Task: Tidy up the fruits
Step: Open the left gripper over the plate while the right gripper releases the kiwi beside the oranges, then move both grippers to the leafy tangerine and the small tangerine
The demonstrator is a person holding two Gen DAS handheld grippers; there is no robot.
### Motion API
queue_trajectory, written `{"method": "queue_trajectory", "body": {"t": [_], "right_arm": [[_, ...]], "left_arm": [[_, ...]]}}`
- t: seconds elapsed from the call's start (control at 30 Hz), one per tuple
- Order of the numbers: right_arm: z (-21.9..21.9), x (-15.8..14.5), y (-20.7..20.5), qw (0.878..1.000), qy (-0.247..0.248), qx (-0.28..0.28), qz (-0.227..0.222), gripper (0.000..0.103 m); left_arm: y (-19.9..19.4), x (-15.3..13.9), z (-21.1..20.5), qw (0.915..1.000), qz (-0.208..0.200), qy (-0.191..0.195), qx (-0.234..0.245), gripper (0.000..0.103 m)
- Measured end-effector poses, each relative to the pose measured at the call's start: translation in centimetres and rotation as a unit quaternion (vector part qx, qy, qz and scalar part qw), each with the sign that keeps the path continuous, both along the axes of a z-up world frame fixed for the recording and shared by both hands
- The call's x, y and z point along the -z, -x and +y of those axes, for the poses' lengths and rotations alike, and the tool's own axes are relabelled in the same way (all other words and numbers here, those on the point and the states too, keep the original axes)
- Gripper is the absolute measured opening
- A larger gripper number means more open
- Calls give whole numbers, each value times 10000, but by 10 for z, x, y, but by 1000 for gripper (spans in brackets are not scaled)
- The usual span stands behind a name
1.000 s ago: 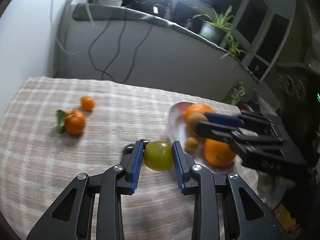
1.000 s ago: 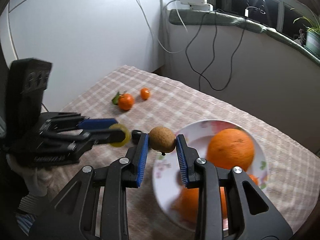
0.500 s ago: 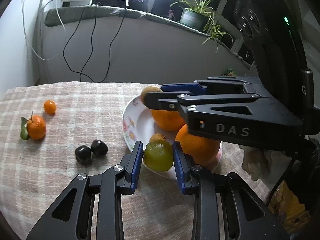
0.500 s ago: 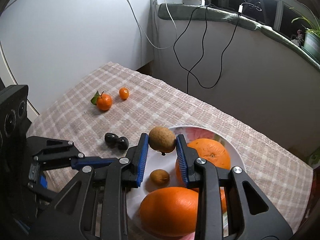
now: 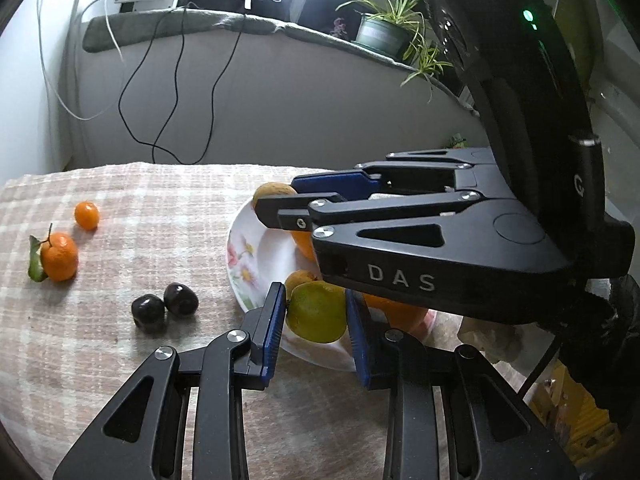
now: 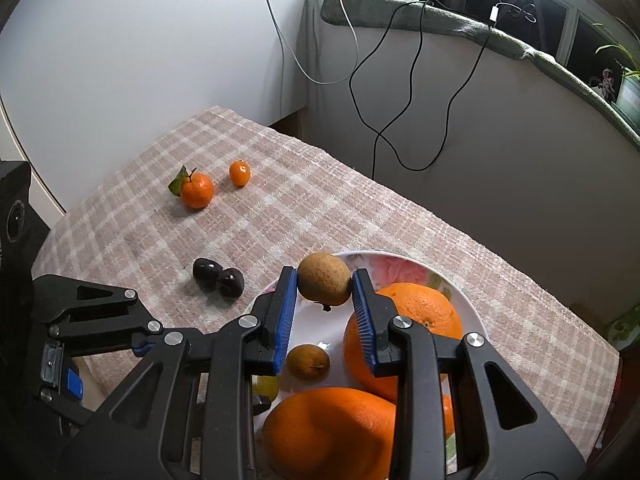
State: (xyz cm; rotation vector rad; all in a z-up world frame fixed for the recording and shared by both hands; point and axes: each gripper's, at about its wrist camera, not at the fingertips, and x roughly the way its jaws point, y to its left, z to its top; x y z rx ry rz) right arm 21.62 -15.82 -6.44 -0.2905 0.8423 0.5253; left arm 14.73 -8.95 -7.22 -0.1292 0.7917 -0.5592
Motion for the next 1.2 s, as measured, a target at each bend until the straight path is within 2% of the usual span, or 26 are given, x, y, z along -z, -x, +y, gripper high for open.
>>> {"method": "queue_trajectory", "body": {"t": [0.33,0.37,0.43,0.5,0.63,0.7,0.93,0.97,1.07,1.2], "right_arm": [[1,2,-1,10000,30,-15,-30,30],[1,2,-1,10000,30,-7,-41,32],[1,1,0,10000,12,11,-86,43],[1,-1,0,9999,6,10,-126,53],[0,-7,2,9998,-30,60,-204,62],[-1,-10,3,9996,-61,103,-256,73],[-5,-19,4,9993,-146,191,-292,75],[-5,-19,4,9992,-162,208,-284,76],[-7,-21,7,9989,-216,250,-327,87],[-7,-25,11,9988,-274,247,-331,87]], "left_arm": [[0,0,-3,10000,-1,-63,39,32],[0,0,-3,10000,-4,-62,29,34],[0,0,-2,10000,-5,-39,-4,44],[0,-1,-1,10000,-3,4,-5,47],[2,-2,-2,10000,-29,-11,18,48],[2,-2,-2,10000,-25,-11,25,48],[4,-3,0,10000,-23,-12,5,52],[6,-4,1,10000,-30,-16,-6,52],[10,-5,3,10000,-48,-15,-38,58],[16,-7,7,9999,-64,-30,-88,62]]}}
